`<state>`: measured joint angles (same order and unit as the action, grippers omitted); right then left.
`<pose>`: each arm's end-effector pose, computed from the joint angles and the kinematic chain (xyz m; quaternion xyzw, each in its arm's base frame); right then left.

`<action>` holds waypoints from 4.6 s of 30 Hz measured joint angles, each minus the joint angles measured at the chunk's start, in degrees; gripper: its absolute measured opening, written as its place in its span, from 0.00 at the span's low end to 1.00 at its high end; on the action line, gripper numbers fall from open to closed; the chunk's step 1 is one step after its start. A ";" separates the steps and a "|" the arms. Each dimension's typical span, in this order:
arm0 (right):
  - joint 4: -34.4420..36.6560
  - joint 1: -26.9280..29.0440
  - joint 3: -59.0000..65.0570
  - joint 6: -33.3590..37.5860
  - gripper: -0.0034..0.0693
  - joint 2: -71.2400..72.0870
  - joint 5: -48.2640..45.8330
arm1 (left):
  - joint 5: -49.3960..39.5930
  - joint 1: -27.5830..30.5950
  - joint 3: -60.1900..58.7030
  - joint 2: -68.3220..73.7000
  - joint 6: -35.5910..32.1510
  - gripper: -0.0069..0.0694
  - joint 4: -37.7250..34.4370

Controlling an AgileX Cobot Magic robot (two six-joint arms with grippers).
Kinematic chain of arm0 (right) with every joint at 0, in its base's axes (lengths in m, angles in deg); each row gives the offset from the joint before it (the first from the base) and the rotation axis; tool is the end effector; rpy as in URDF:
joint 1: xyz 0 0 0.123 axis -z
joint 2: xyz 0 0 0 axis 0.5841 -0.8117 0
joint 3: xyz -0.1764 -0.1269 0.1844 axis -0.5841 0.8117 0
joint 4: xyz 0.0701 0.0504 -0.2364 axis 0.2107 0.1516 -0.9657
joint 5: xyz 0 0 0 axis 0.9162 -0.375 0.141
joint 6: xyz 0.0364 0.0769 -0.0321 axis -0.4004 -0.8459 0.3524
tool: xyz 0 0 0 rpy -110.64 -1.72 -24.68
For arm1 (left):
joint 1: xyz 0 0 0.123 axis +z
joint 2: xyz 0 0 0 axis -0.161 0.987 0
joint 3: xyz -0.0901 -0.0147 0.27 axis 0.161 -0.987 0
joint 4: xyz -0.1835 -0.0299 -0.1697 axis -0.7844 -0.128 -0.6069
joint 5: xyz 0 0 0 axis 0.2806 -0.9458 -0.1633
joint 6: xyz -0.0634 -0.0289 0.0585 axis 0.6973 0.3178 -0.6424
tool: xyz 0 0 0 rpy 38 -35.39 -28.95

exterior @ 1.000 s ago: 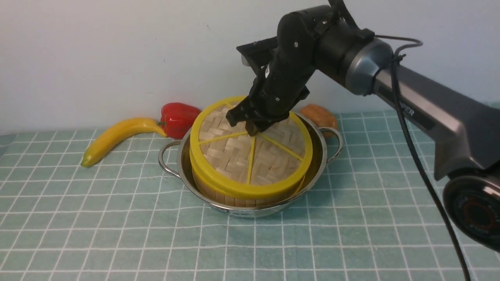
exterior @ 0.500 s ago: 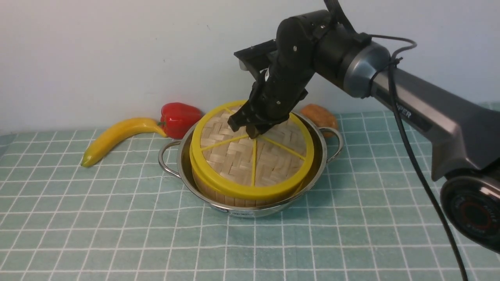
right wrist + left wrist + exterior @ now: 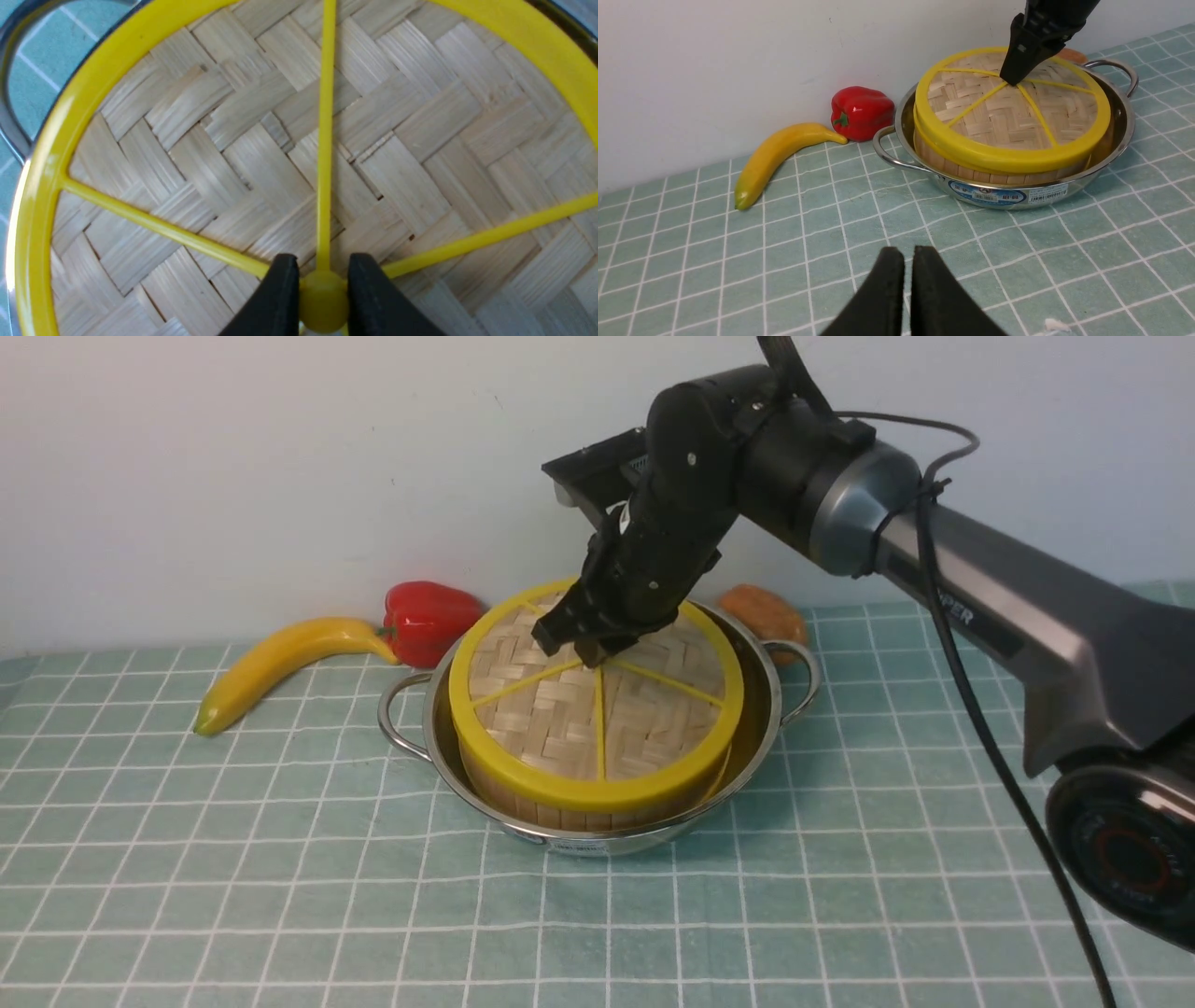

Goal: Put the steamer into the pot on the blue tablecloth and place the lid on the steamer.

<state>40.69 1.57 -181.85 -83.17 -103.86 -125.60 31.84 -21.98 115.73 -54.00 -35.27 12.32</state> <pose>0.4213 0.2999 0.2427 -0.2768 0.9361 0.1247 0.1775 0.0262 -0.0053 0.3110 0.1381 0.8057 -0.0264 0.5754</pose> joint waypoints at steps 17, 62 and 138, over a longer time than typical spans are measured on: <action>-0.12 0.00 0.00 0.00 0.25 0.00 2.38 | 0.00 0.00 0.00 0.00 0.00 0.12 0.00; -1.04 0.00 -0.17 -0.53 0.25 -1.26 1.99 | 0.00 0.00 0.00 0.00 0.00 0.12 -0.05; -23.33 6.72 104.60 -17.59 0.06 101.24 46.10 | 12.19 0.00 0.00 0.00 0.06 0.18 7.47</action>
<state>17.37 8.29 -77.25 -100.76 -2.62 -79.50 44.02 -21.98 115.73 -54.00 -35.20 19.78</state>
